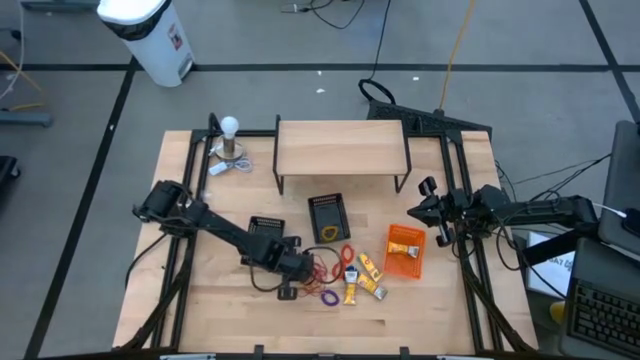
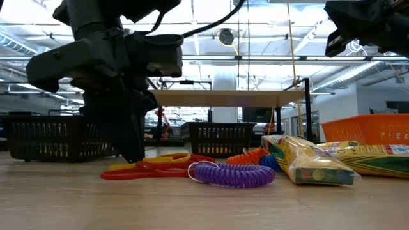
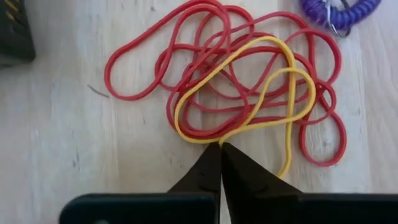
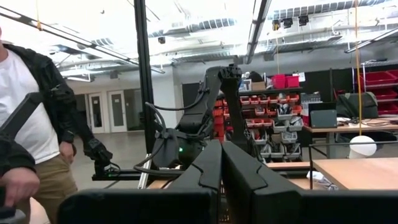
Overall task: Pick & Place Office Desk Supplies
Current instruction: Put the yellow rubber band into the left black bin, then put the orange spring keychain into the right black bin
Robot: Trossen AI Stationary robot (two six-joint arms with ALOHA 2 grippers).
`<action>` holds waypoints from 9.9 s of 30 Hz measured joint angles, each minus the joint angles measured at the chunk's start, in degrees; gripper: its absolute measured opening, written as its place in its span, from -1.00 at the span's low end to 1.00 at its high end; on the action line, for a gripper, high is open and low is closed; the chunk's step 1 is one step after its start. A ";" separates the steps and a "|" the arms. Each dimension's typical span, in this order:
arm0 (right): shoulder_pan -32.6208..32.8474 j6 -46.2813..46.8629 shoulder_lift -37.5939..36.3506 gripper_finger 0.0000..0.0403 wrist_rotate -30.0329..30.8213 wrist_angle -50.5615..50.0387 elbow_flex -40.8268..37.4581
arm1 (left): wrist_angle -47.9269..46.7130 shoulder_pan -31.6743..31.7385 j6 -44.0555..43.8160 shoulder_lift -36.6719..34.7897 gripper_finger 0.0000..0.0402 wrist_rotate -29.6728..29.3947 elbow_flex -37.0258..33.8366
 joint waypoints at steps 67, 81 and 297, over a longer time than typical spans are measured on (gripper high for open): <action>0.10 2.57 3.65 -1.00 0.11 0.08 0.00 | 6.36 -8.86 3.93 -100.54 -1.00 -25.15 -44.94; 0.11 2.37 3.65 -1.00 3.26 0.58 0.02 | 4.61 -7.11 -1.45 -71.32 -1.00 -25.69 -29.60; 17.70 -6.87 45.06 -1.00 10.17 -24.21 47.23 | 26.89 7.49 0.10 -99.87 -0.90 -25.74 -61.24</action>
